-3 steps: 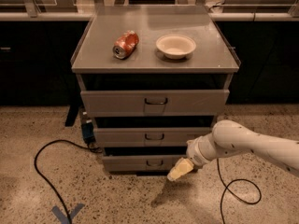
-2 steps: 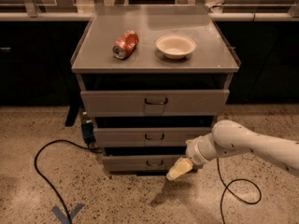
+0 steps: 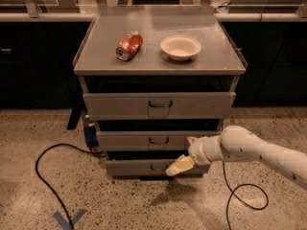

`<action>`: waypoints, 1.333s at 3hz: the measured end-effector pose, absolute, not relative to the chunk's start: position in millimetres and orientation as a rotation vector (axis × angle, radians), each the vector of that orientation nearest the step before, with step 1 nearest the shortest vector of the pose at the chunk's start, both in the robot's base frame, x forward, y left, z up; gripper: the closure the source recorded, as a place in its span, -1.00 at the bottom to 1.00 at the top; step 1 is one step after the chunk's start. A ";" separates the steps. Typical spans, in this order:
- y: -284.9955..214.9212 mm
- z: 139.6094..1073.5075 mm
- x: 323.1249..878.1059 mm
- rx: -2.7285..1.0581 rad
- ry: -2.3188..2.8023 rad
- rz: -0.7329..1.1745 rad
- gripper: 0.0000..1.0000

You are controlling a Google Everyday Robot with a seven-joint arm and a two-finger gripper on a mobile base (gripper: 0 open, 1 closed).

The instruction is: Open middle drawer

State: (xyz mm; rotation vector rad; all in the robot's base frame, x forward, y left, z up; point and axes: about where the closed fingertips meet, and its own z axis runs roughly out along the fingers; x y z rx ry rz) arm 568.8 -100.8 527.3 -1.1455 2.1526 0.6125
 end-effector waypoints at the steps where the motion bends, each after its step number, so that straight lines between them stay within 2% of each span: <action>1: -96.1 531.5 581.2 -1.099 2.079 0.616 -1.00; 4: -111.1 520.4 648.3 -1.024 2.091 0.520 -1.00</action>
Offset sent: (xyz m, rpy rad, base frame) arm 0.0460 -0.0090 -0.0137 0.0676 -0.1177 -0.0945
